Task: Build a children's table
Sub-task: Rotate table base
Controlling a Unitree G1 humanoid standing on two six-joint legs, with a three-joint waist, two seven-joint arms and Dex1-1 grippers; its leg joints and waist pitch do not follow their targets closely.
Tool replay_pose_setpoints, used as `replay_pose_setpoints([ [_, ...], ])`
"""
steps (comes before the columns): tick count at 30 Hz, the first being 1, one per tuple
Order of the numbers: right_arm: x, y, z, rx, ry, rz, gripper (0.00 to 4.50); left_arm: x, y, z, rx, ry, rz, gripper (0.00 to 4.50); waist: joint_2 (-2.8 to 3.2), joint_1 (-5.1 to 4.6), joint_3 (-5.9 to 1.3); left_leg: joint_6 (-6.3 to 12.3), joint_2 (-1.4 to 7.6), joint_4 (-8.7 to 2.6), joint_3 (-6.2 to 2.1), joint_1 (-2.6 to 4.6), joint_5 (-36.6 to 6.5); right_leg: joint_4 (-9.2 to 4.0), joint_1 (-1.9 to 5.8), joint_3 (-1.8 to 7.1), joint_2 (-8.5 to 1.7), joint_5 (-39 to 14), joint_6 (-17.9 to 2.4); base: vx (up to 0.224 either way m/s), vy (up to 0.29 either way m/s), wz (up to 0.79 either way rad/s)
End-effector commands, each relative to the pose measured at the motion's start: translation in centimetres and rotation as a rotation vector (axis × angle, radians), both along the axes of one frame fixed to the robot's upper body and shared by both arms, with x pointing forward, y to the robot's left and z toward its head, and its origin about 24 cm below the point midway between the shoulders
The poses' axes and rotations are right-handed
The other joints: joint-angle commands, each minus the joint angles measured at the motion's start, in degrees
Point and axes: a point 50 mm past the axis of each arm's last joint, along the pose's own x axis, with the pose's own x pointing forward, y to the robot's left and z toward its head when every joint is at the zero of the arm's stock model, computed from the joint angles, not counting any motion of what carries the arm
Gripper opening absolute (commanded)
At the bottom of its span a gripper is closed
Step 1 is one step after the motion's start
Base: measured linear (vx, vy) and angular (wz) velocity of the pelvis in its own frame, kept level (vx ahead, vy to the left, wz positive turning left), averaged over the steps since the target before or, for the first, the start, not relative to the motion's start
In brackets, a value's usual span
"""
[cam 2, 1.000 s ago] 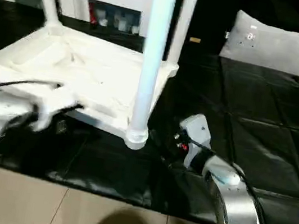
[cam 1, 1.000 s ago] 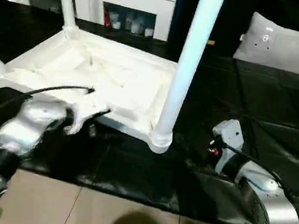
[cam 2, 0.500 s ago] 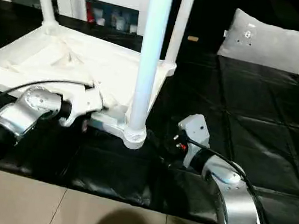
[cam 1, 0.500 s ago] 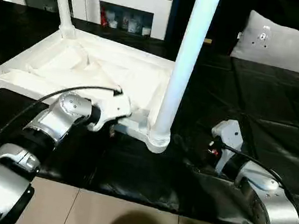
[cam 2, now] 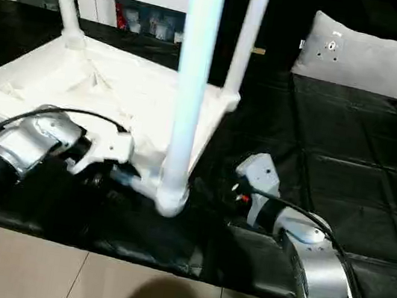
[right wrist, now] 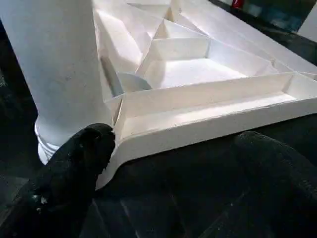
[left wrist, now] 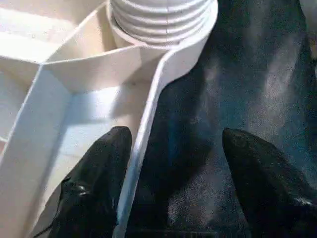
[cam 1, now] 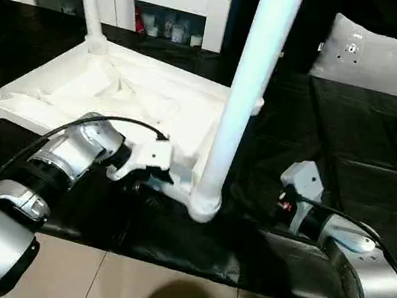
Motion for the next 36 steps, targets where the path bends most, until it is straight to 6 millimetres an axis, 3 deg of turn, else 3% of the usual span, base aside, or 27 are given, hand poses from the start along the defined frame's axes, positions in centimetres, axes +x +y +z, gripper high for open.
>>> replay_pose_setpoints([
  [1, 0.2, -0.4, 0.1, -0.017, -0.011, -0.001, 4.5, -0.2, 0.3, -0.7, 0.051, 0.014, -0.014, 2.92, -0.18, 0.34, -3.64, 3.29, 4.01, -4.55, -0.82, 0.64, -4.6, -3.77, 2.56, 2.16, -5.33, 5.3, -16.7, 0.0, 0.0, 0.0],
  [8, 0.2, -0.3, 0.1, -0.014, -0.009, 0.0, 4.5, 0.6, 0.4, -1.2, 0.052, -0.02, 0.158, 2.32, -0.23, 0.22, -3.46, 3.11, 4.08, -4.64, -0.73, 0.69, -5.7, -4.02, 2.4, 2.18, -5.3, 2.8, -17.0, 0.0, 0.0, 0.0],
  [14, 0.4, -0.4, 0.1, 0.011, -0.012, -0.04, 4.5, 0.5, 0.3, -1.9, 0.021, 0.087, 0.322, 1.81, -0.04, 0.31, -3.37, 2.43, 4.09, -4.74, -0.62, 0.74, -6.2, -4.1, 2.26, 2.25, -5.26, 2.0, -17.1, 0.0, 0.0, 0.0],
  [22, 1.1, -1.1, 0.2, 0.016, -0.028, -0.131, 4.5, 0.6, -0.4, -3.4, -0.024, 0.124, 0.597, 1.34, -0.26, 0.73, -3.29, 2.21, 3.99, -4.87, -0.53, 0.64, -7.1, -4.48, 2.36, 2.24, -5.24, -0.7, -16.6, 0.0, 0.0, 0.0],
  [27, 1.2, -1.1, 0.2, 0.016, -0.027, -0.132, 4.5, 0.5, -2.2, -3.4, -0.084, 0.186, 0.717, 1.18, -0.62, -0.05, -3.42, 3.93, 3.7, -4.52, -0.5, 0.34, -4.7, -4.52, 2.55, 2.18, -5.2, 1.8, -16.7, 0.0, 0.0, 0.0],
  [33, 1.2, -1.0, 0.1, 0.015, -0.026, -0.13, 4.5, -0.4, -3.8, -3.4, -0.142, 0.143, 0.651, 0.96, -0.43, -0.18, -3.52, 5.64, 3.8, -4.53, -0.49, 0.29, -3.6, -4.79, 2.62, 2.13, -5.05, 2.7, -16.7, 0.0, 0.0, 0.0],
  [36, 1.1, -1.0, 0.1, 0.015, -0.028, -0.128, 4.5, -1.5, -4.1, -3.1, -0.206, -0.026, 0.411, 0.9, -0.16, -0.2, -3.75, 6.14, 3.85, -4.53, -0.69, 0.05, -2.8, -4.6, 2.77, 2.07, -4.93, 5.3, -15.9, 0.0, 0.0, 0.0],
])
